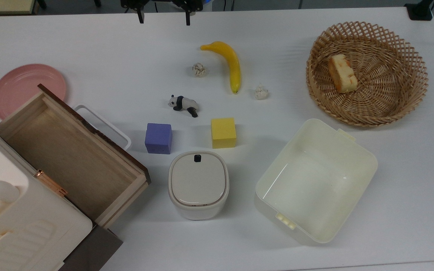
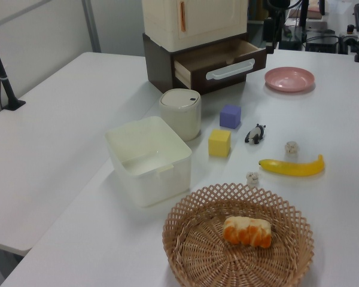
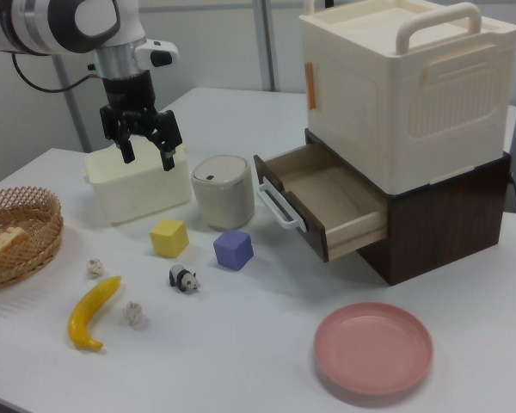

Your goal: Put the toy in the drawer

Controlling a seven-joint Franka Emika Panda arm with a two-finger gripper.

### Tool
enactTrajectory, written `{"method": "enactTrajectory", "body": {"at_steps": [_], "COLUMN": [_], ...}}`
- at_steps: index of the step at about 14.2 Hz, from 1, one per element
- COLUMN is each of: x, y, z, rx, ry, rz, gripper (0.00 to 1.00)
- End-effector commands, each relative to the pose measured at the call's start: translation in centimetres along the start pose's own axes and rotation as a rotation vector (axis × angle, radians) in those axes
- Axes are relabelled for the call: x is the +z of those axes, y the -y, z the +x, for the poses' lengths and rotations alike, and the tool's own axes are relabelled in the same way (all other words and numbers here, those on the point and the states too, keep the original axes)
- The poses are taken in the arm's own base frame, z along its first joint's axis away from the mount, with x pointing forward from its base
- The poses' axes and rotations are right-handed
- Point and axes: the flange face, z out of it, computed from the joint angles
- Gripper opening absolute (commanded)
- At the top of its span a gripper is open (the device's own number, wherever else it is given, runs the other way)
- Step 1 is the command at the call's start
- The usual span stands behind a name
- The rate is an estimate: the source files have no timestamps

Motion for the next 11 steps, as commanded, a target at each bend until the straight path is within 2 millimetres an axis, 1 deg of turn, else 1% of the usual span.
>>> {"method": "enactTrajectory", "body": {"at_steps": [1, 11], "x": [-0.08, 0.26], "y": [0.33, 0.36], "z": [-0.36, -0.25], "rx": [-0.004, -0.014], "ry": [0.012, 0.02], "rz": [0.002, -0.006], "gripper": [1.0, 1.0]}}
